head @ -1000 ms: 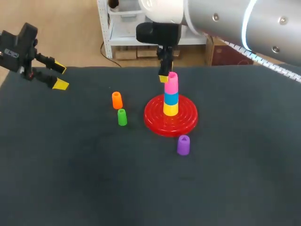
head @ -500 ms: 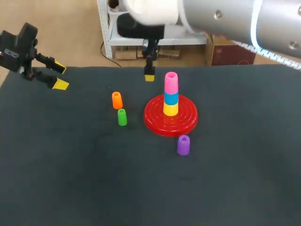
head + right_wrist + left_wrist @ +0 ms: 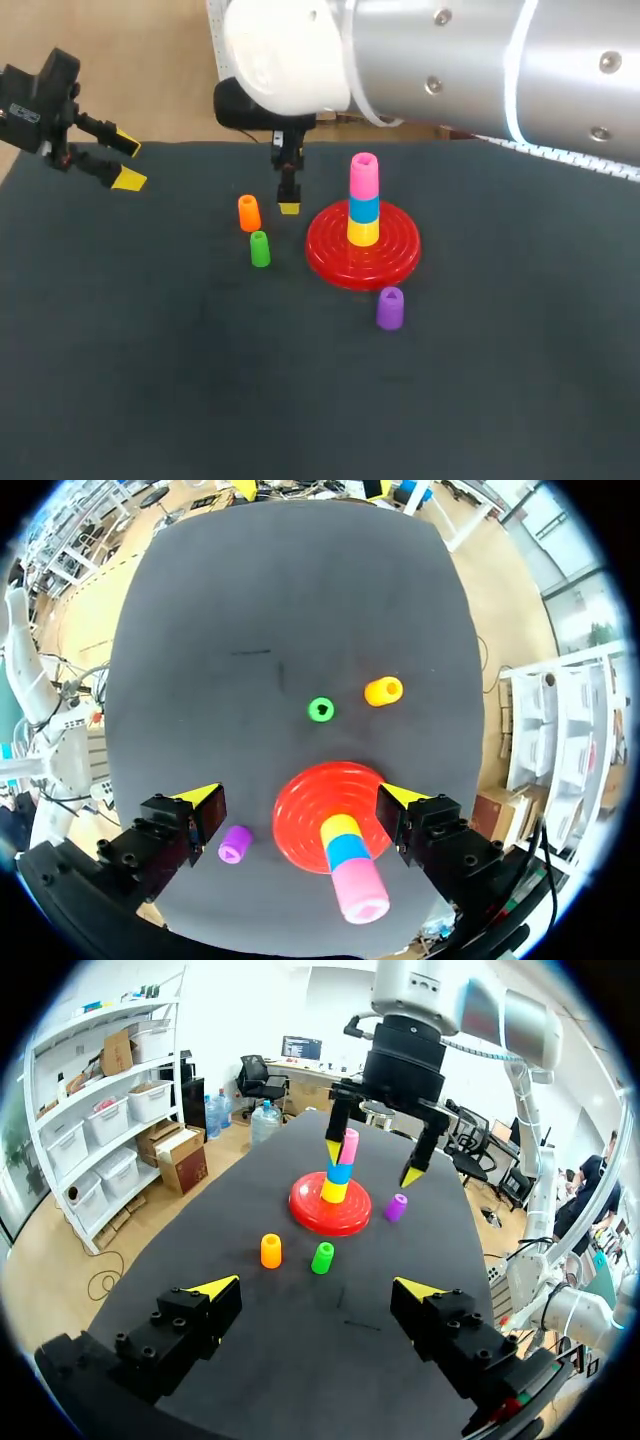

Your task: Pick up and stack the cylinders on the red base in this order: pink,purple,orange,green

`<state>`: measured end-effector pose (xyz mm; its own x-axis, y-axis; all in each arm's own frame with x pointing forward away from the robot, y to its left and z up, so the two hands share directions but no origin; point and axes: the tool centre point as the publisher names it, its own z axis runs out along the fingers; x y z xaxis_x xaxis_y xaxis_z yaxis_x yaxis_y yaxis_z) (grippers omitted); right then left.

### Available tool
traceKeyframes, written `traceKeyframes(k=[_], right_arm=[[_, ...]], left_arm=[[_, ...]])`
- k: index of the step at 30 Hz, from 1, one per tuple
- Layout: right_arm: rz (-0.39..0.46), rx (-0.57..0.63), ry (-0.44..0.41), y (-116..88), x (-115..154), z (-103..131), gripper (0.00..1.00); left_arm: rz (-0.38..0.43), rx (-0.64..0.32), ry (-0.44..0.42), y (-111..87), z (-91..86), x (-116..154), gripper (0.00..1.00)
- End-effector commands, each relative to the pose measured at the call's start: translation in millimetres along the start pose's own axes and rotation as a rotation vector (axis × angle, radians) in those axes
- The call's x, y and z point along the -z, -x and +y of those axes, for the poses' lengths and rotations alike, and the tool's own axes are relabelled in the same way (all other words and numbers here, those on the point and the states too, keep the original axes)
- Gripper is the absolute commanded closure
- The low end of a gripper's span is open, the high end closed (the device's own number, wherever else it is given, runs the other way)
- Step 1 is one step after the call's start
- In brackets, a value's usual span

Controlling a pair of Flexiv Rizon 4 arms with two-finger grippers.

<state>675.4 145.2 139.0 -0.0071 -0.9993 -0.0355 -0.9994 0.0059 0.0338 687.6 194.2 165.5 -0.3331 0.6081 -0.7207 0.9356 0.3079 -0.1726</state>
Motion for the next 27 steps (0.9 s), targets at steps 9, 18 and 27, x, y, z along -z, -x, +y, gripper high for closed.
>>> traceKeyframes(k=[9, 18, 27], right_arm=[[0.018, 0.023, -0.115, -40.7, -6.7, 96.7, 0.00], [0.024, -0.201, -0.069, -105.7, -48.0, 120.6, 0.00], [0.038, -0.294, -0.068, -127.7, -67.8, 114.4, 0.00]], left_arm=[[-0.001, -0.001, 0.001, -0.9, 0.1, -0.6, 0.00], [-0.001, -0.001, 0.001, -0.9, 0.1, -0.6, 0.00], [-0.001, -0.001, 0.001, -0.9, 0.1, -0.6, 0.00]])
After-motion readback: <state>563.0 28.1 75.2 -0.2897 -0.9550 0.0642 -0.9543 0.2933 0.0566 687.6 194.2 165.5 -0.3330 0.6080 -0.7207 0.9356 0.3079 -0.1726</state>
